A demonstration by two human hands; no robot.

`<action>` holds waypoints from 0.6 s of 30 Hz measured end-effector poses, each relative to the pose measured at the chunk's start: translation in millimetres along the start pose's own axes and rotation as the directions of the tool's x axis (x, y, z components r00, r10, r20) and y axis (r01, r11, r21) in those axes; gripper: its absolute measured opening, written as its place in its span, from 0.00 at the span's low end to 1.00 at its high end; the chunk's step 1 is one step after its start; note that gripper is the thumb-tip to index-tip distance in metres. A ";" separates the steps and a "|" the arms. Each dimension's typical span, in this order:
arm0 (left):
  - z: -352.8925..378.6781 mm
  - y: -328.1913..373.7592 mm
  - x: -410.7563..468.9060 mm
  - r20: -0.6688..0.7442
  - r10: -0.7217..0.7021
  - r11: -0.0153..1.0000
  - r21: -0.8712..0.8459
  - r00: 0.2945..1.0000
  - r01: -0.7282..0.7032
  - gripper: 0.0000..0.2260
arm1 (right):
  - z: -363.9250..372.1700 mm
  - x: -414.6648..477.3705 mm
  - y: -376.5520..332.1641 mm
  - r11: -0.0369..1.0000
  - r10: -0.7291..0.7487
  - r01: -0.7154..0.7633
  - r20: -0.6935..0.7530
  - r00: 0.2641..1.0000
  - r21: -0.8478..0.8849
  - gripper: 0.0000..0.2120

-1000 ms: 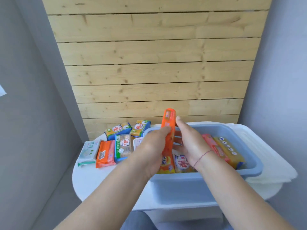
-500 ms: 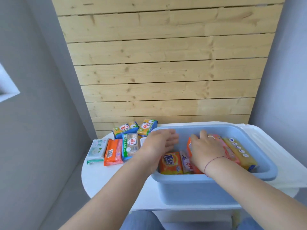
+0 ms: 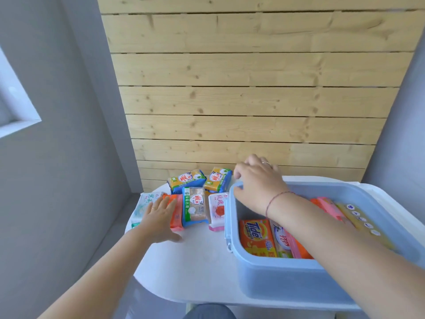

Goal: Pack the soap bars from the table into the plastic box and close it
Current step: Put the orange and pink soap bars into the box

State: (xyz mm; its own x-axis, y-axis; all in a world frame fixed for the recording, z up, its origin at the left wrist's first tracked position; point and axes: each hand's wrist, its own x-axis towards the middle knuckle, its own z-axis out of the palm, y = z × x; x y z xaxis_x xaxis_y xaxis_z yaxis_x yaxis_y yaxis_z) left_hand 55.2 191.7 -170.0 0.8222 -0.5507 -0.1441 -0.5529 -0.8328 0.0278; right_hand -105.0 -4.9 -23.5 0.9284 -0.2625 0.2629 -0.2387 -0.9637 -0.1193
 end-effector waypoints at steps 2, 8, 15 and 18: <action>-6.8 0.5 11.9 0.022 0.051 0.999 0.002 0.998 -0.051 0.55 | 8.8 2.5 -7.8 1.000 0.002 -0.002 0.077 0.997 0.006 0.13; -19.7 6.7 33.0 0.140 0.048 0.997 0.058 0.989 -0.057 0.57 | 26.6 0.4 -9.9 0.999 -0.032 0.027 0.179 0.983 0.030 0.15; -26.0 16.0 12.7 0.030 -0.022 1.000 -0.012 0.999 0.022 0.52 | 21.2 -6.8 0.6 0.974 -0.059 0.020 0.166 0.984 0.226 0.17; -47.9 21.3 -13.9 -0.134 -0.075 0.978 -0.203 0.988 0.047 0.52 | 13.2 -11.8 17.2 0.904 -0.019 -0.024 0.095 0.995 0.428 0.16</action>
State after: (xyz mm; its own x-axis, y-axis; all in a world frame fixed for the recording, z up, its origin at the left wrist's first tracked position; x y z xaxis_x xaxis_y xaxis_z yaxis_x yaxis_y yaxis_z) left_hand 38.5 179.0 -120.0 0.8720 -0.4893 -0.0116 -0.4750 -0.8518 0.2208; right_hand -116.3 -17.7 -41.3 0.9557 -0.2384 0.1726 -0.1160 -0.8441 -0.5235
